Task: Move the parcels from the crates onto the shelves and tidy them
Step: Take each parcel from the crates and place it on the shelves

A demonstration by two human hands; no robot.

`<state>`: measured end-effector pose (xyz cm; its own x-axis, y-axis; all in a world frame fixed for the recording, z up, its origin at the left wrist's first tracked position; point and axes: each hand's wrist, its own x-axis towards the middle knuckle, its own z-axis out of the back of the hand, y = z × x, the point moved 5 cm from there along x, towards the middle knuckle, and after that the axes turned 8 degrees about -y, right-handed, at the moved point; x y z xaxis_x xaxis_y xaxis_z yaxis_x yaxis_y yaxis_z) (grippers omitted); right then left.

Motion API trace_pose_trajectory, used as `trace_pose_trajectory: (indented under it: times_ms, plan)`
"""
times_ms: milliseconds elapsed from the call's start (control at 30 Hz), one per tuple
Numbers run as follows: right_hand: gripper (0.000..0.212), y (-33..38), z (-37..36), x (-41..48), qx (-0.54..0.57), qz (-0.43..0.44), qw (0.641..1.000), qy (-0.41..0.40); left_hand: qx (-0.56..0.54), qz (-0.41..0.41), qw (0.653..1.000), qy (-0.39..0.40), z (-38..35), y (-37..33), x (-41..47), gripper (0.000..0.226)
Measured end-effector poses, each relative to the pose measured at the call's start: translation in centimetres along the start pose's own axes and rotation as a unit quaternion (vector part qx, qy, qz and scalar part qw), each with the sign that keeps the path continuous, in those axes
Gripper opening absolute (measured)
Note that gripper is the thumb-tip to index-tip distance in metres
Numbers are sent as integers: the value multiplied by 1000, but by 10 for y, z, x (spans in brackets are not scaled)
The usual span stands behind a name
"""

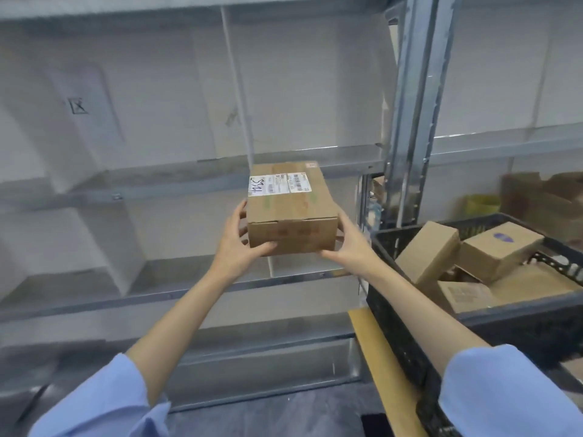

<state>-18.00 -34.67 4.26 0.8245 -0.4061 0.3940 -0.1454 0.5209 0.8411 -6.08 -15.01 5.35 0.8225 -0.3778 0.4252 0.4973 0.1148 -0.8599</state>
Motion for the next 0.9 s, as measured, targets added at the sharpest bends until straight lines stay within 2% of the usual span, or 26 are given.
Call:
trace_pose_trajectory:
  times_ms: [100, 233, 433, 667, 800, 900]
  plan:
    - [92, 9, -27, 9, 21, 21, 999, 20, 31, -2, 999, -23, 33, 16, -5, 102]
    - [91, 19, -67, 15, 54, 8, 996, 69, 65, -5, 996, -58, 73, 34, -14, 104]
    - [100, 32, -127, 15, 95, -11, 989, 110, 133, -34, 984, -111, 129, 50, -33, 103]
    - [83, 53, -198, 17, 107, -20, 983, 150, 71, 21, 990, -121, 192, 70, -50, 106]
    - [96, 75, -241, 17, 98, 10, 981, 168, 55, 26, 989, -137, 234, 83, -61, 91]
    - [112, 95, -277, 13, 80, 43, 979, 183, 86, 18, 984, -154, 270, 95, -67, 96]
